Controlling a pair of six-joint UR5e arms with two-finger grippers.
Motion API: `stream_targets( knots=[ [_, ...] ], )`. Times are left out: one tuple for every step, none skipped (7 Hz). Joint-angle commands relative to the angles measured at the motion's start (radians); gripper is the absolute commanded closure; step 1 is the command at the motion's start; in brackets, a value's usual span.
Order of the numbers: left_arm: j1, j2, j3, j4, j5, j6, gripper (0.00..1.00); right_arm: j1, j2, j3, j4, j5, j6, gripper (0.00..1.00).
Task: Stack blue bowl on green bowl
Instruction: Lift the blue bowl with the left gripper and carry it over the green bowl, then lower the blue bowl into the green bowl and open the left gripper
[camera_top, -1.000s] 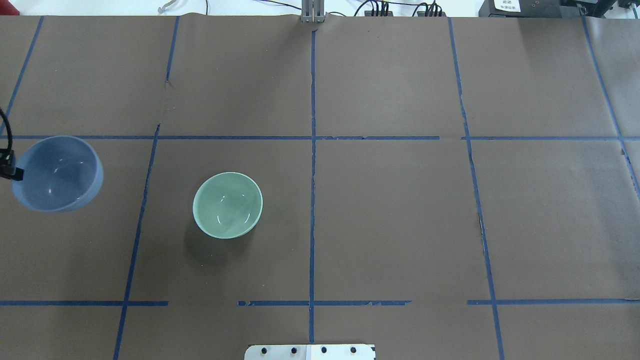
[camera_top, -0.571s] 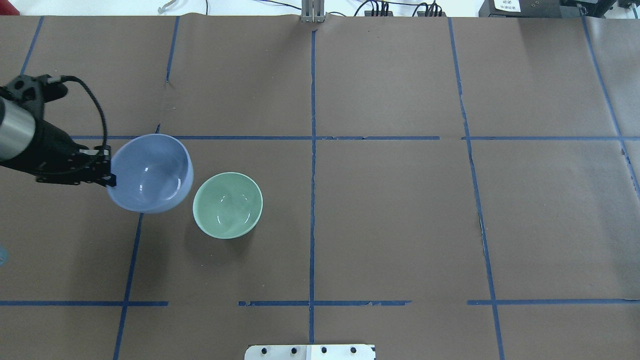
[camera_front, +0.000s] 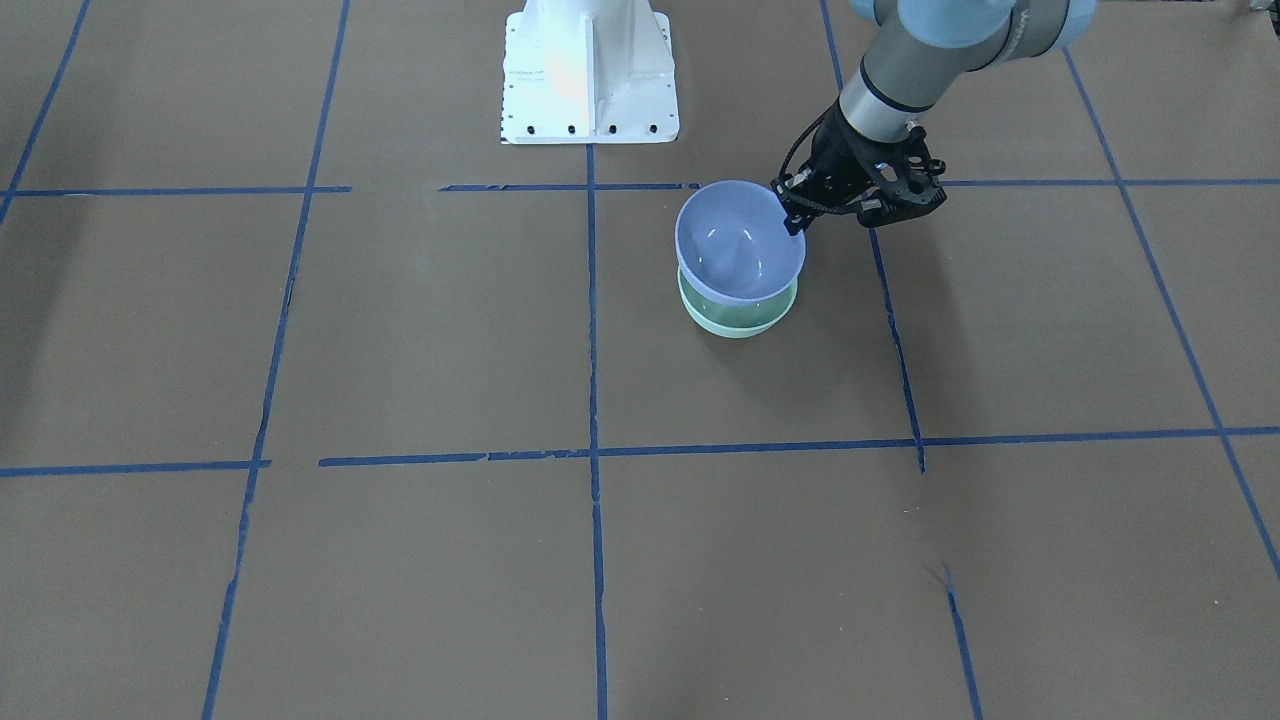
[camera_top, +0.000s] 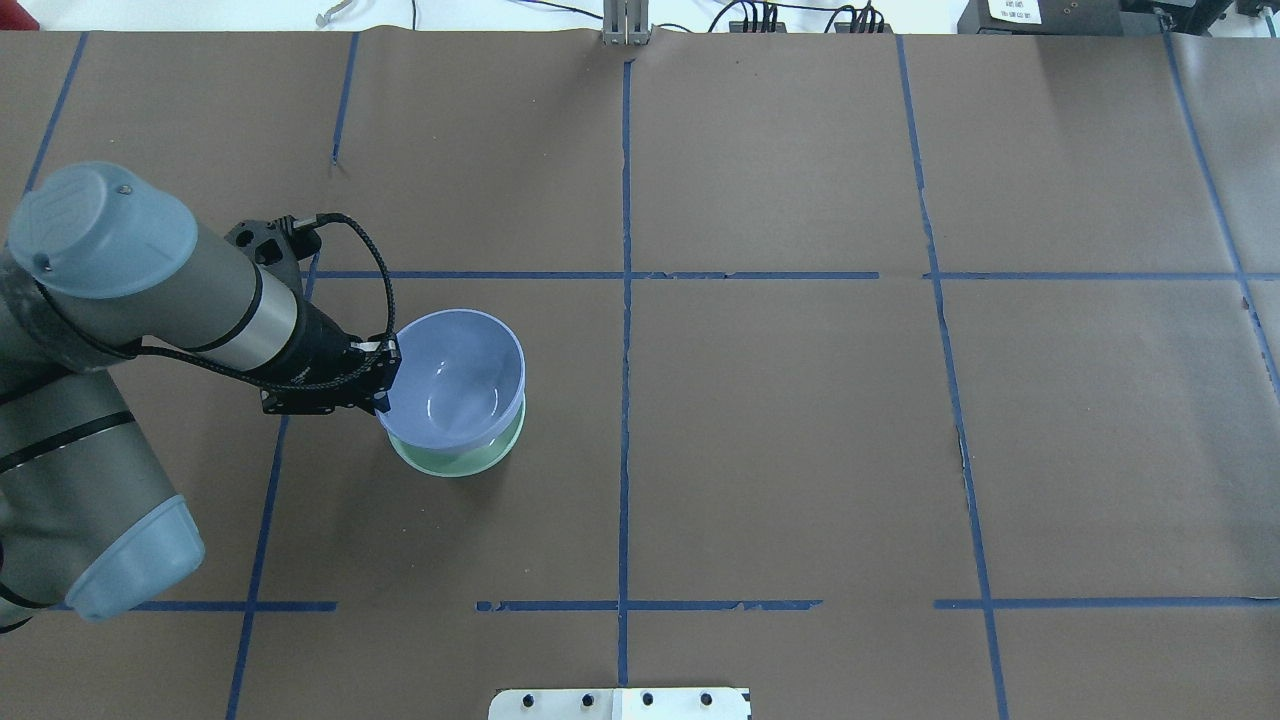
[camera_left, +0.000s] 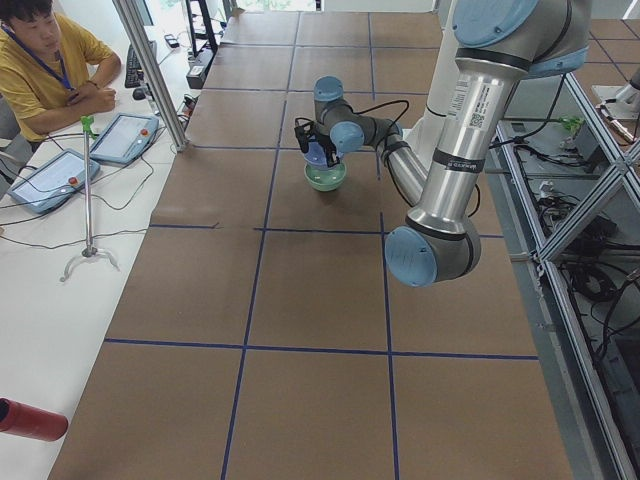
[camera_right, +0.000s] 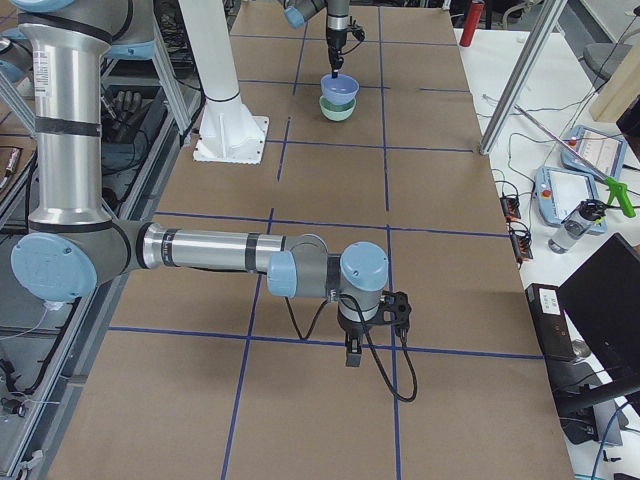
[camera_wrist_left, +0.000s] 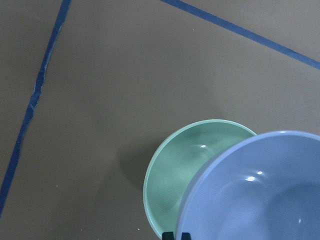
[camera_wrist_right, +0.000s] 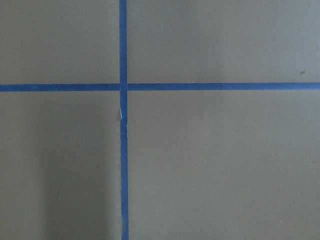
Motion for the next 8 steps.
stream_targets(
  knots=[
    [0.004, 0.001, 0.081, -0.094, 0.025, -0.004, 1.0, 0.0, 0.0, 0.0, 0.0, -0.001, 0.0, 0.0],
    [0.006, 0.002, 0.111, -0.118, 0.025, -0.006, 1.0, 0.0, 0.0, 0.0, 0.0, 0.0, 0.0, 0.0],
    [0.006, 0.004, 0.119, -0.123, 0.026, -0.004, 1.0, 0.0, 0.0, 0.0, 0.0, -0.001, 0.0, 0.0],
    [0.006, 0.009, 0.117, -0.123, 0.026, -0.004, 1.0, 0.0, 0.0, 0.0, 0.0, -0.001, 0.0, 0.0],
    [0.007, 0.007, 0.116, -0.123, 0.026, -0.003, 1.0, 0.0, 0.0, 0.0, -0.002, -0.001, 0.0, 0.0],
    [0.009, 0.007, 0.113, -0.125, 0.026, 0.002, 1.0, 0.0, 0.0, 0.0, -0.002, -0.001, 0.0, 0.0],
    [0.009, 0.007, 0.108, -0.125, 0.026, 0.002, 1.0, 0.0, 0.0, 0.0, 0.0, 0.0, 0.0, 0.0],
    [0.01, 0.009, 0.105, -0.125, 0.026, 0.003, 1.0, 0.0, 0.0, 0.0, -0.002, -0.001, 0.0, 0.0]
  ],
)
